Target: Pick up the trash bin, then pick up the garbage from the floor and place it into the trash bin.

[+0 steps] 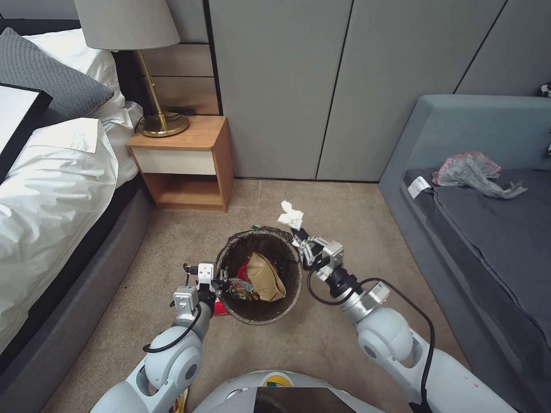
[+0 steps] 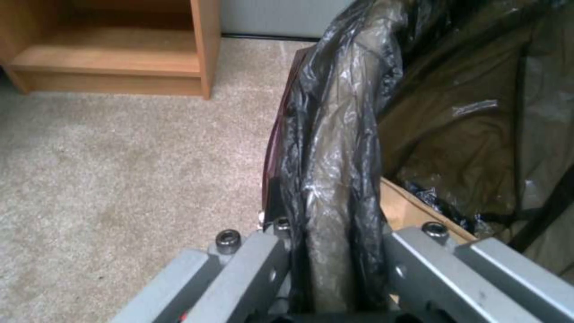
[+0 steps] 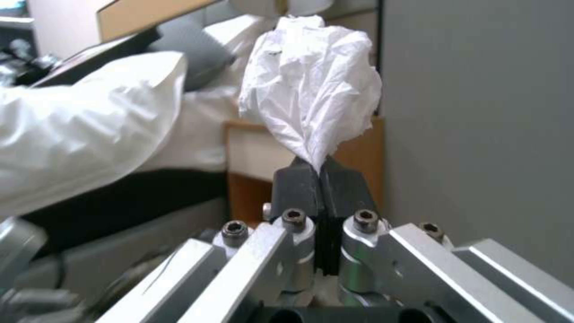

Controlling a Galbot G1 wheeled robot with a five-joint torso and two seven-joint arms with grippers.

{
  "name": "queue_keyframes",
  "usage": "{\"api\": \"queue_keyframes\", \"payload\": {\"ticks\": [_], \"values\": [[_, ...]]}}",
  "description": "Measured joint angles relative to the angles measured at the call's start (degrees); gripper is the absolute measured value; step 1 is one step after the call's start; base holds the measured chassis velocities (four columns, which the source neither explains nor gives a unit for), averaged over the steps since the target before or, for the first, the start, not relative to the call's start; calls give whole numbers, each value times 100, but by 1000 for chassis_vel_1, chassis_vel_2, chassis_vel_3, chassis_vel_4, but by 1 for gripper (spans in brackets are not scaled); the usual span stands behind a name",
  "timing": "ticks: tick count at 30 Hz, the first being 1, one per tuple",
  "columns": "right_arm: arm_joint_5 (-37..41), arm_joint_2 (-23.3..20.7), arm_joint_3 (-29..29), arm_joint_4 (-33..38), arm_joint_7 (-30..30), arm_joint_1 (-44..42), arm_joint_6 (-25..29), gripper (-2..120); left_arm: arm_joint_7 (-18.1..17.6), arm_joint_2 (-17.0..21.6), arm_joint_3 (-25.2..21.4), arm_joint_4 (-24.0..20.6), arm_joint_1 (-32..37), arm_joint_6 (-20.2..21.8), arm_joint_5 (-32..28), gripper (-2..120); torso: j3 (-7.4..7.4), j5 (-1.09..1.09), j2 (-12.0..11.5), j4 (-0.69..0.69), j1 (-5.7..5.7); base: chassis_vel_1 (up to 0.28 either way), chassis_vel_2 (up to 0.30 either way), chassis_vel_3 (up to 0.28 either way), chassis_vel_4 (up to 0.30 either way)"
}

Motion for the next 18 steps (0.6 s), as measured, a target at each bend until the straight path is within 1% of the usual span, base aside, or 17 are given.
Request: {"api": "queue_keyframes", "payload": {"ticks": [11, 16, 17, 18], "values": [[-52, -100, -397, -160, -35, 102, 26, 0, 2, 1, 2, -4, 7, 2, 5, 2, 0, 0, 0, 0, 0, 0, 0, 0, 0], [-105, -138, -734, -400, -66, 281, 69, 0, 4, 3, 2, -27, 18, 3, 9, 2, 0, 0, 0, 1, 0, 0, 0, 0, 0], [-146, -129, -893, -539, -65, 379, 89, 0, 4, 7, 0, -45, 26, 3, 11, 2, 0, 0, 0, 0, 0, 0, 0, 0, 0], [-146, -129, -893, -539, -65, 379, 89, 0, 4, 7, 0, -45, 26, 3, 11, 2, 0, 0, 0, 0, 0, 0, 0, 0, 0]]}}
